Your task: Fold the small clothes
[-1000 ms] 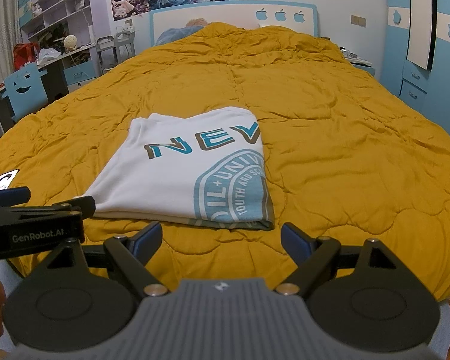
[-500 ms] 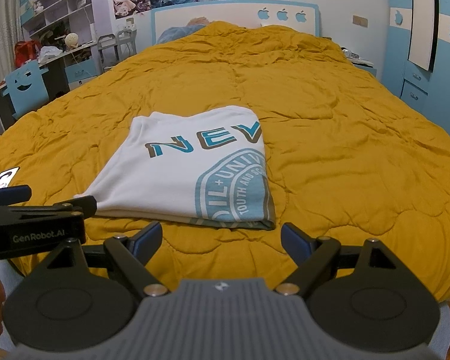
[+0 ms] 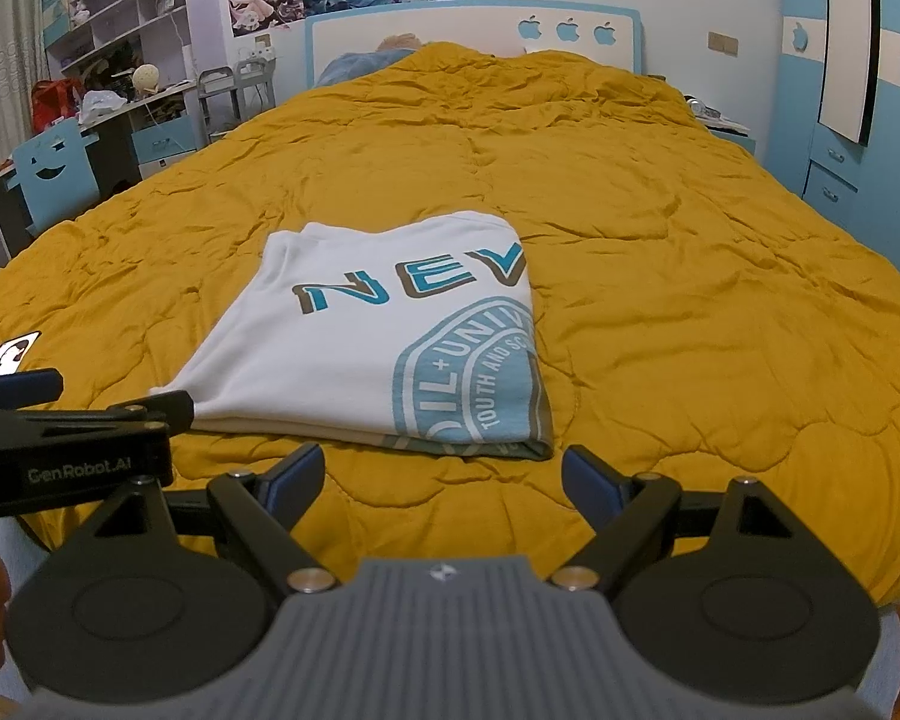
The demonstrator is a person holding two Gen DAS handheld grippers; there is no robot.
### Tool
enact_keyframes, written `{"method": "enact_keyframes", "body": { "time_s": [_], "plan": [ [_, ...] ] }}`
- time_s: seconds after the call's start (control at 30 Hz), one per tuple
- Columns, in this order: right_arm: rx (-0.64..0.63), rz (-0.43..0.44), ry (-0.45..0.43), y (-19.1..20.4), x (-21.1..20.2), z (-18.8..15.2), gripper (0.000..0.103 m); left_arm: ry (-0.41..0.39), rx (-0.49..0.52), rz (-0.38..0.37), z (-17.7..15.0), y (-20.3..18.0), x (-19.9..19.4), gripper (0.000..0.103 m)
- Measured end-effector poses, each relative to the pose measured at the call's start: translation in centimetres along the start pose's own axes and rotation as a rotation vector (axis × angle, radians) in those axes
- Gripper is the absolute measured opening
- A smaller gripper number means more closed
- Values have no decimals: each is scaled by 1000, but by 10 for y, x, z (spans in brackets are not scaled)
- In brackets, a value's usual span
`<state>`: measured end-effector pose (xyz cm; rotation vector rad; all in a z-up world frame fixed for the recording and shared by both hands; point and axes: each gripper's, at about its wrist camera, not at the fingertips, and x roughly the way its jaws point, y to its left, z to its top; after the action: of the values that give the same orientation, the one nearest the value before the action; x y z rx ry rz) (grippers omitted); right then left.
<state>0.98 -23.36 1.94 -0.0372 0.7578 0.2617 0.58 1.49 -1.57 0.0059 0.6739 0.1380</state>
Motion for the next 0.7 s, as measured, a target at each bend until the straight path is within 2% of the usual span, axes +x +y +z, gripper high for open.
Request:
{"method": "enact_keyframes", "body": {
  "time_s": [0.7],
  "plan": [
    [-7,5,1,1,1,-1,82,1,0,0,0,1,0,103]
  ]
}}
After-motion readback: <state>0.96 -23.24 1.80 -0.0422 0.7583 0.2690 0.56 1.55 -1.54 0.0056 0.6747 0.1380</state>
